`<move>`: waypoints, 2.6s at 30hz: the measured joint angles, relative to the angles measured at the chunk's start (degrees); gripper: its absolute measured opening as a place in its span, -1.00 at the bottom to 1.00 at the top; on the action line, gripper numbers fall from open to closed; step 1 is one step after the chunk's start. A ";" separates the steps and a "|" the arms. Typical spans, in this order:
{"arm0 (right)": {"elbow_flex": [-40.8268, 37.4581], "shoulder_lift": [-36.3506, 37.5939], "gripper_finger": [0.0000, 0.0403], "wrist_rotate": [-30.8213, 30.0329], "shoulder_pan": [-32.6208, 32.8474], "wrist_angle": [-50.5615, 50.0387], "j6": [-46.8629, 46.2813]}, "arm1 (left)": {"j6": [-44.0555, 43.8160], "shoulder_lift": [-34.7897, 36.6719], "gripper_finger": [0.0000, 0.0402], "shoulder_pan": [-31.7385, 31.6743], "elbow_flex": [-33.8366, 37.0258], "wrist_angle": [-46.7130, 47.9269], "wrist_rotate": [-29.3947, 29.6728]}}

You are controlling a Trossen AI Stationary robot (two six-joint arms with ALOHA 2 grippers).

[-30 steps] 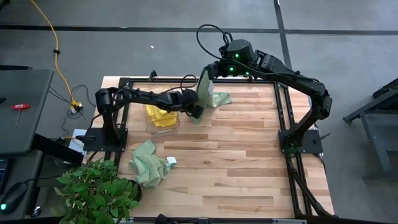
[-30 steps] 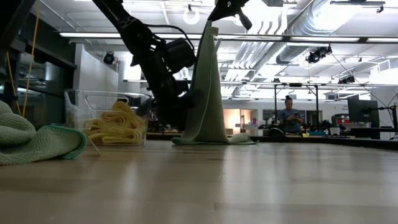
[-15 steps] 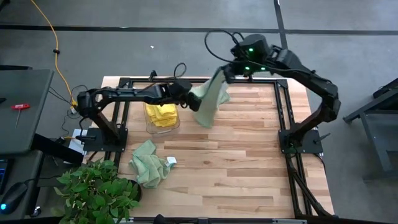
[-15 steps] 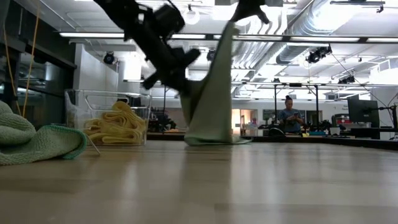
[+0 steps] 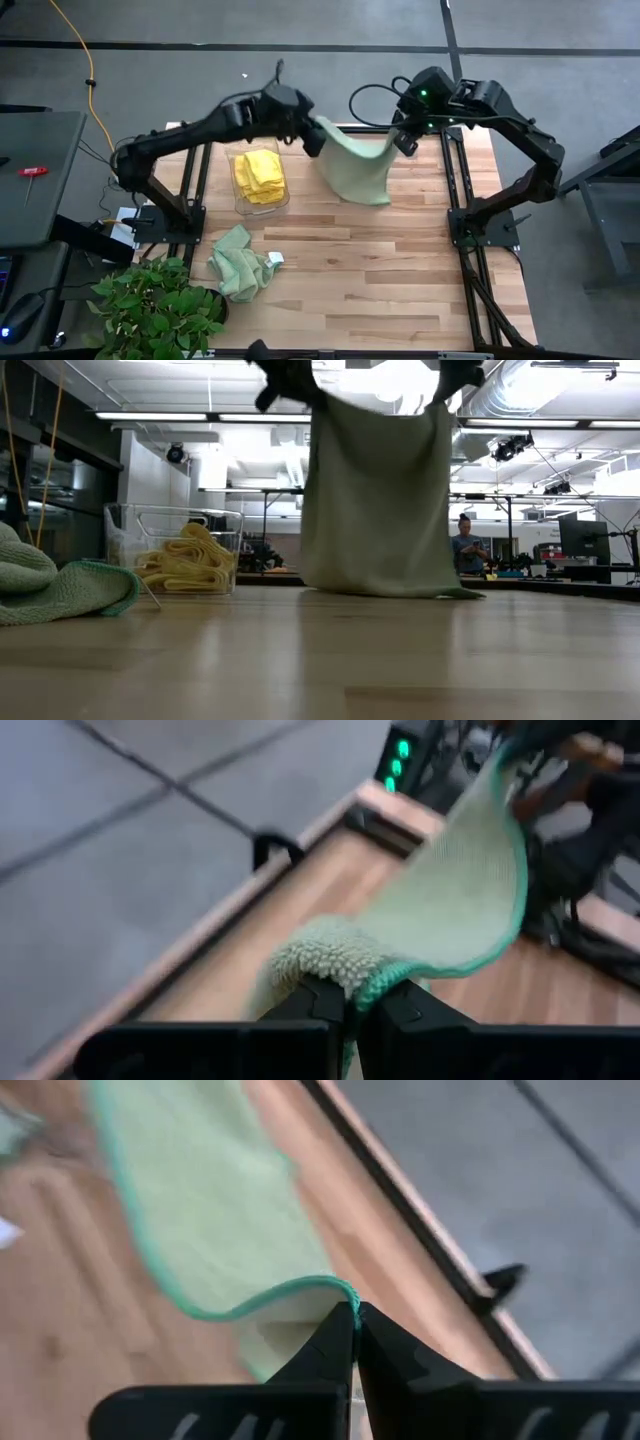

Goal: Fold microfiber towels
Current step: Fold the right green towel

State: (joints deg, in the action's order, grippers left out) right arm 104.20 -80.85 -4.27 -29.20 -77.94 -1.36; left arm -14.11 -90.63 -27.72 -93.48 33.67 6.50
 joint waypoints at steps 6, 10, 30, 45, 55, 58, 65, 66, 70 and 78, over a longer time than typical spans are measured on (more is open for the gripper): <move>0.03 -0.04 -1.00 -11.57 -4.60 0.23 4.76 | 2.36 0.02 -1.00 -3.52 -8.83 6.25 0.54; 1.84 -0.05 -1.00 -12.09 -10.16 1.15 8.54 | 4.69 0.02 -1.00 -5.80 -10.97 7.44 -0.29; 5.66 -0.04 -1.00 -6.29 -17.99 -3.80 10.84 | 19.82 -4.90 -1.00 -10.29 -11.00 11.81 -14.84; 4.88 3.38 -1.00 -14.15 0.87 -11.87 -9.35 | 9.19 -4.85 -1.00 7.49 8.88 7.60 -14.55; -27.87 16.60 -1.00 -13.42 15.99 2.36 -29.27 | -1.89 -4.84 -1.00 16.17 17.02 1.41 -14.38; -35.10 18.69 -1.00 -8.91 19.41 7.47 -34.08 | -6.17 -4.82 -1.00 18.99 19.68 -0.82 -15.54; -42.63 19.79 -1.00 5.96 25.44 11.58 -37.69 | -12.67 -4.85 -1.00 24.12 23.85 -1.42 -21.25; -43.73 19.79 -1.00 7.39 26.12 12.65 -37.76 | -12.77 -4.84 -1.00 24.36 24.09 -1.48 -21.31; -49.33 19.79 -1.00 10.76 28.14 15.48 -40.88 | -12.81 -5.31 -1.00 24.44 24.29 -1.78 -21.32; -57.05 19.75 -1.00 15.03 33.07 21.01 -48.58 | -11.55 -7.42 -1.00 23.98 24.34 -1.79 -23.36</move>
State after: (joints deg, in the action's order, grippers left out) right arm 47.16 -61.10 10.76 3.87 -56.93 -49.94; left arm -25.66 -98.05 -3.74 -69.14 31.88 -16.87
